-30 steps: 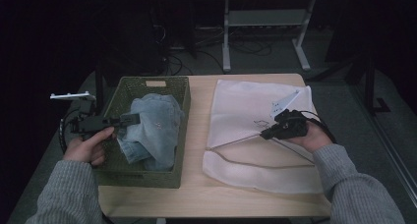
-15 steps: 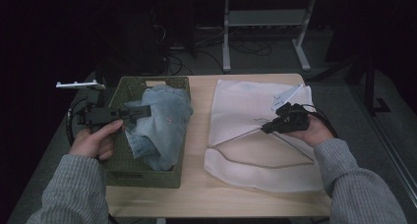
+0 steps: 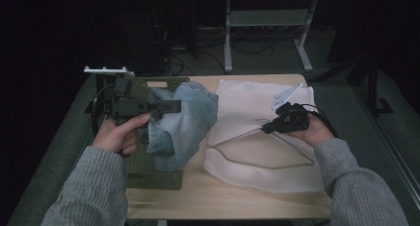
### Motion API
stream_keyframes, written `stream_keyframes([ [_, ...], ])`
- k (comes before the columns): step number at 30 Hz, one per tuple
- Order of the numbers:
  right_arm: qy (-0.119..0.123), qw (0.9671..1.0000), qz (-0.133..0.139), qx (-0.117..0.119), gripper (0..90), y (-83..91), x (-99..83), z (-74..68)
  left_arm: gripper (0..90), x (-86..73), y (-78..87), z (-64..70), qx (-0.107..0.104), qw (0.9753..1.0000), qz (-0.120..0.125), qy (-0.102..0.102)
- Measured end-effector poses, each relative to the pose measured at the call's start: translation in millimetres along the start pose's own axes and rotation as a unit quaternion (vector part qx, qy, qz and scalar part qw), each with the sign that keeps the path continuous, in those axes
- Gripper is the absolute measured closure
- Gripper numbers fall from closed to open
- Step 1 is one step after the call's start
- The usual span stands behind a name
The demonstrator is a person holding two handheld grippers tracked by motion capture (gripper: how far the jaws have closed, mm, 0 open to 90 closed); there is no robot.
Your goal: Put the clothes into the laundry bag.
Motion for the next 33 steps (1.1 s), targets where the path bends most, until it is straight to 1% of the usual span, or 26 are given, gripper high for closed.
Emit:
stream_keyframes([
  [3, 0.001, 1.0000, 0.003, -0.001, 87.8, 1.9, 1.5, 0.6, 72.4, 1.4, -11.0, 3.9, -0.003, 0.9999, -0.011, -0.004],
  [6, 0.002, 1.0000, 0.007, -0.003, 87.8, 4.8, 3.0, 1.1, 73.5, 1.4, -20.7, 5.4, -0.006, 0.9998, -0.019, -0.004],
  [8, 0.000, 1.0000, 0.009, -0.003, 87.8, 6.0, 3.0, 2.0, 74.9, 0.5, -28.4, 5.1, -0.011, 0.9996, -0.025, -0.004],
  [9, -0.001, 1.0000, 0.009, -0.002, 87.8, 6.4, 2.6, 2.3, 75.3, -0.2, -32.1, 4.2, -0.012, 0.9993, -0.034, -0.007],
  [12, -0.001, 1.0000, 0.008, -0.003, 87.8, 6.7, 2.0, 3.1, 76.1, -4.0, -44.2, -0.5, -0.013, 0.9987, -0.050, -0.002],
  [16, -0.003, 0.9999, 0.011, -0.003, 87.8, 7.2, 1.9, 3.5, 76.6, -8.3, -60.1, -5.0, -0.025, 0.9980, -0.058, 0.005],
  [21, -0.004, 0.9999, 0.013, -0.003, 87.8, 7.6, 1.6, 4.9, 76.7, -5.7, -77.1, -1.5, -0.038, 0.9970, -0.068, -0.001],
  [25, -0.008, 0.9999, 0.015, -0.003, 87.8, 9.1, 1.3, 5.7, 76.7, -5.6, -85.7, 2.1, -0.040, 0.9966, -0.072, -0.005],
  [26, -0.009, 0.9998, 0.015, -0.003, 87.8, 9.4, 1.1, 6.1, 76.8, -6.1, -88.1, 2.4, -0.038, 0.9961, -0.078, -0.008],
  [28, -0.011, 0.9998, 0.016, -0.004, 87.8, 9.5, 0.9, 6.7, 77.0, -7.6, -92.4, 0.5, -0.039, 0.9960, -0.081, -0.006],
  [31, -0.008, 0.9998, 0.016, -0.005, 87.8, 10.1, 0.8, 6.3, 77.2, -12.5, -98.7, -5.6, -0.045, 0.9954, -0.085, 0.000],
  [33, -0.009, 0.9998, 0.016, -0.005, 87.8, 10.3, 0.5, 6.6, 77.3, -16.5, -104.5, -10.5, -0.052, 0.9947, -0.088, 0.006],
])
Point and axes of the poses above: each handheld gripper's, and its own axes: y roughly backward along the jaws, x roughly out of its top, z roughly to its right, the point moved 5 cm from there along -y, roughly forward along the jaws, and after that the axes turned 13 degrees about -x, right-handed, at the moved point
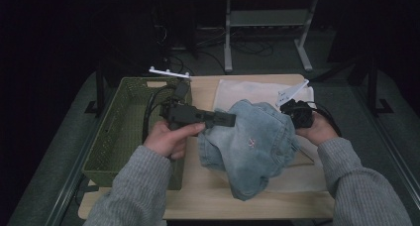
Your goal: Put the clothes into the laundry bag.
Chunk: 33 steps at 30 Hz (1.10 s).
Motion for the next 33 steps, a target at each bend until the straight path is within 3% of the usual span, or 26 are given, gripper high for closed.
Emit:
stream_keyframes([
  [9, -0.001, 1.0000, 0.000, 0.004, 87.8, -2.4, 1.4, -0.9, 77.3, -12.9, -35.1, -30.4, 0.009, 0.9989, -0.041, 0.020],
  [18, -0.006, 0.9999, 0.011, 0.009, 87.8, 0.1, 2.7, -0.2, 77.3, -3.3, -47.9, -35.6, -0.004, 0.9995, -0.027, 0.015],
  [28, -0.016, 0.9996, 0.020, 0.015, 87.9, 4.0, 2.0, 2.7, 77.3, -22.7, -52.5, -73.4, 0.011, 0.9985, -0.030, 0.044],
  [33, -0.025, 0.9988, 0.035, 0.022, 87.9, 8.3, 4.4, 3.2, 77.3, -19.9, -52.5, -71.3, 0.010, 0.9990, -0.023, 0.038],
])
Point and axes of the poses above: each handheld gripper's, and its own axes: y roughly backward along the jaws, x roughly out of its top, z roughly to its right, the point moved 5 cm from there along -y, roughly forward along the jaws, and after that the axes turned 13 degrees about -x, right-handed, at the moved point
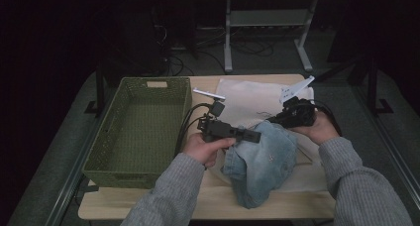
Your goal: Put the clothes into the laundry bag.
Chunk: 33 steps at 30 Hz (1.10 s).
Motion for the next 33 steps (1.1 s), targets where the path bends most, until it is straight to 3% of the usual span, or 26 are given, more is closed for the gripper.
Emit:
stream_keyframes([
  [4, 0.000, 1.0000, 0.002, -0.001, 87.9, 2.4, 1.3, 0.8, 77.3, 8.8, 0.4, 9.7, -0.003, 0.9998, 0.013, -0.017],
  [6, 0.000, 1.0000, 0.000, -0.003, 87.9, 2.4, 1.3, 1.1, 77.3, 10.0, 0.8, 8.3, 0.004, 0.9996, 0.017, -0.020],
  [14, -0.004, 0.9999, -0.012, 0.000, 87.9, -4.4, -2.9, 1.4, 77.2, -13.7, 8.3, -33.5, 0.034, 0.9990, 0.017, 0.022],
  [18, -0.001, 0.9999, -0.014, 0.001, 87.8, -7.0, -1.5, -0.1, 77.2, -25.2, 9.1, -47.8, 0.044, 0.9983, 0.015, 0.036],
  [20, -0.001, 0.9999, -0.012, 0.002, 87.9, -6.8, -0.5, -0.7, 77.2, -30.3, 9.0, -54.6, 0.065, 0.9971, 0.008, 0.039],
  [25, 0.004, 1.0000, -0.008, 0.005, 87.9, -4.9, 1.8, -3.9, 77.2, -40.5, 7.5, -74.0, 0.084, 0.9945, 0.014, 0.061],
  [33, 0.004, 0.9999, -0.003, 0.009, 87.9, -1.3, 2.9, -5.8, 77.1, -39.6, 4.1, -97.5, 0.140, 0.9867, 0.034, 0.076],
])
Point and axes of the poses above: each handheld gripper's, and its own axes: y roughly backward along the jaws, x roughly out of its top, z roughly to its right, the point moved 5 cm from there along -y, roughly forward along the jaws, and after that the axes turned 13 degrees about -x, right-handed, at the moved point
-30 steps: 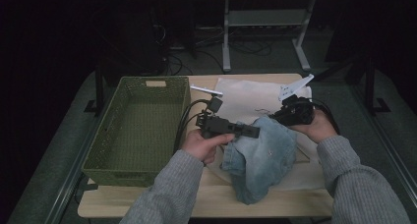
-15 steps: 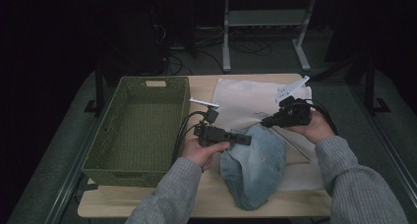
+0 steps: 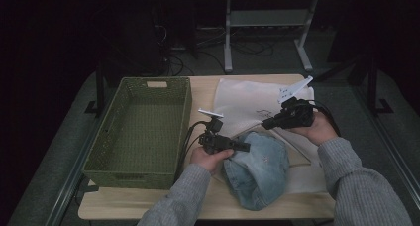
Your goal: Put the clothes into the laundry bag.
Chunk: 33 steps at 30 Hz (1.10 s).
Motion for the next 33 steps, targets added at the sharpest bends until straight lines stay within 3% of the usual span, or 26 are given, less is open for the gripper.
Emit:
stream_keyframes([
  [3, 0.003, 1.0000, 0.002, 0.003, 87.9, 0.0, 0.3, -1.3, 77.0, 2.0, -2.8, -8.1, 0.043, 0.9989, 0.016, 0.003],
  [5, 0.004, 1.0000, 0.001, 0.005, 87.9, -0.3, 0.8, -2.5, 76.6, 2.4, -5.0, -13.2, 0.053, 0.9982, 0.024, 0.012],
  [10, 0.010, 0.9999, -0.004, 0.008, 87.8, -1.9, 0.7, -5.3, 73.2, 0.9, -9.5, -15.3, 0.054, 0.9981, 0.026, 0.016],
  [16, 0.011, 0.9999, -0.009, 0.006, 87.8, -2.6, -0.5, -5.7, 49.1, -4.0, 2.4, -10.1, 0.070, 0.9974, 0.015, 0.011],
  [19, 0.012, 0.9999, -0.011, 0.006, 87.8, -3.6, -0.4, -6.1, 41.0, -7.5, 10.5, -7.3, 0.057, 0.9981, 0.015, 0.017],
  [24, 0.014, 0.9998, -0.013, 0.005, 87.8, -5.8, -0.1, -7.1, 30.0, -16.8, 16.2, -4.3, 0.041, 0.9988, -0.018, 0.022],
  [29, 0.015, 0.9998, -0.013, 0.006, 87.8, -6.9, -0.2, -8.2, 31.3, -26.9, 9.1, -11.7, 0.036, 0.9975, -0.050, 0.034],
  [33, 0.015, 0.9997, -0.015, 0.009, 87.8, -9.1, -1.6, -9.4, 50.0, -35.5, -8.6, -20.9, 0.041, 0.9953, -0.079, 0.038],
])
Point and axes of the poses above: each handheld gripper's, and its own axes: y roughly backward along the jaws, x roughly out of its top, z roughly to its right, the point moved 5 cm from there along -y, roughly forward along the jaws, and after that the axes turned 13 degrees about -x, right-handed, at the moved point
